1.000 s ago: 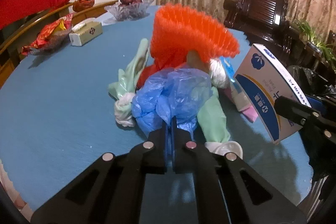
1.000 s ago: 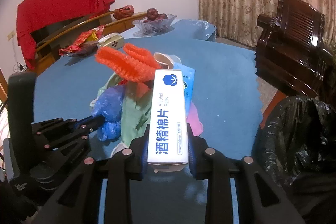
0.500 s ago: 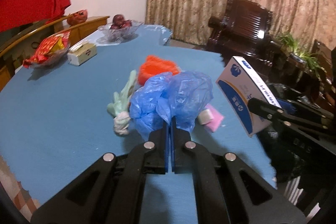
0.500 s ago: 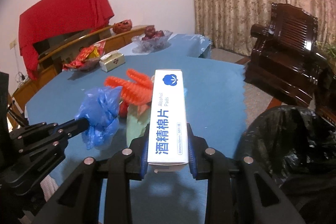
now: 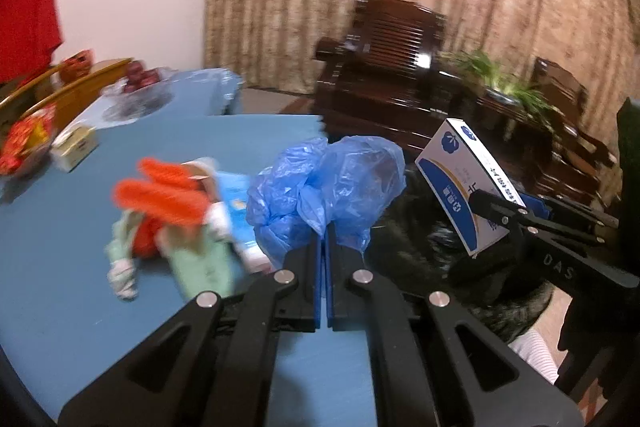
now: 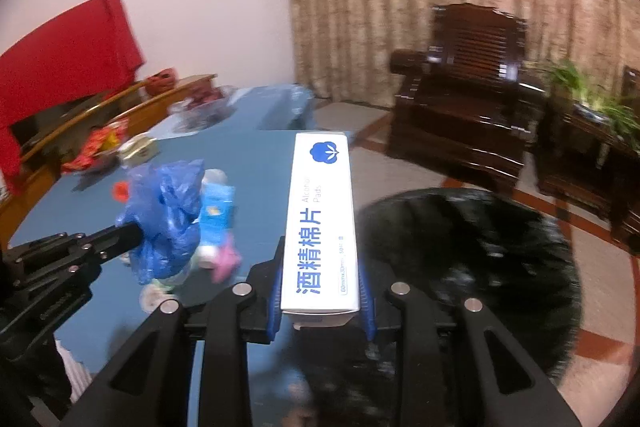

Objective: Collect trash
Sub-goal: 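Carry the box and blue bags to the bin and open both tools, then grasp the blue hand-cream tube with the right tool while the left tool grasps the green glove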

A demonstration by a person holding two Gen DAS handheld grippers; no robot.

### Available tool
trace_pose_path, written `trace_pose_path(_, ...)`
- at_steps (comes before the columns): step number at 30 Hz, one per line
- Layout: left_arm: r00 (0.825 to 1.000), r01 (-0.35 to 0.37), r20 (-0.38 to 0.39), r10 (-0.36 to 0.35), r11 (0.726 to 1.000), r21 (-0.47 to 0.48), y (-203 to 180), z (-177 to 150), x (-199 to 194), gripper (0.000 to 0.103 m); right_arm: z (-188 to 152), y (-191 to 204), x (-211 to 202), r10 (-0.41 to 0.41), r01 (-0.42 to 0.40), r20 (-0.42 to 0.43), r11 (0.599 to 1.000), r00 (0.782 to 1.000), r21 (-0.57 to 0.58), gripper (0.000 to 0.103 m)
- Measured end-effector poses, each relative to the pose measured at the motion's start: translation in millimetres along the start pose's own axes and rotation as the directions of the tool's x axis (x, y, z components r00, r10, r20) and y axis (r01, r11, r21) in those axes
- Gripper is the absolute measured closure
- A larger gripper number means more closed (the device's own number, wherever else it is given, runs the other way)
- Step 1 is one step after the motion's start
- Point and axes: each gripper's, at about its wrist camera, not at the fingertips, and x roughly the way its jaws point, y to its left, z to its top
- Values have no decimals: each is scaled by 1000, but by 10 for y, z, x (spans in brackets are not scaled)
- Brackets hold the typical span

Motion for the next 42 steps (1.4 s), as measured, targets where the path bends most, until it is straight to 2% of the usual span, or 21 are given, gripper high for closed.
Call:
trace_pose_path(6,995,96,-27,-95,993,64,-461,80,304,102,-44,-517,-42,-106,106,-10,992,994,63,73)
trace_pose_path(12,980,193,-67,-187,975,107,-937,173,696,101,-108,-882,12,-180,182,-34,978,983,104,72)
trace_pose_path(13,978,201,-71,-194,974,109,-971,183,741,98,-115,-931,15,-191,194,-39,975,981,111,72)
trace_pose_path(14,975,218,-76,-210,970,109,-1020,199,786,88,-129,-979,21,-202,206,-44,972,978,116,70)
trace_pose_path(15,972,229,-81,-221,967,109,-1049,215,823,79,-136,-1022,17,-214,218,-43,969,976,117,60)
trace_pose_path(16,972,231,-77,-223,967,110,-1081,226,850,58,-145,-1040,8,-231,234,-41,965,972,116,53)
trace_pose_path(17,972,231,-69,-224,967,108,-1093,231,851,49,-164,-1052,-14,-244,247,-39,962,969,115,42)
trace_pose_path(19,971,235,-67,-229,966,106,-1082,249,858,45,-183,-1067,-60,-261,263,-32,958,965,118,32)
trace_pose_path(21,976,216,-62,-211,971,106,-1040,239,820,35,-199,-1084,-98,-280,281,-22,952,960,120,11)
trace_pose_path(25,988,155,-37,-152,984,93,-805,192,654,14,-187,-1056,-132,-284,283,-7,951,959,126,6)
trace_pose_path(26,990,136,-33,-134,987,90,-743,180,610,13,-180,-1042,-127,-279,277,-10,952,960,129,6)
trace_pose_path(34,999,-17,-37,16,1000,-6,47,6,230,10,-121,-623,-4,-191,190,-6,976,982,101,6)
trace_pose_path(42,983,-181,-29,179,980,-80,727,-202,-154,10,-80,138,218,-50,50,1,999,999,0,6)
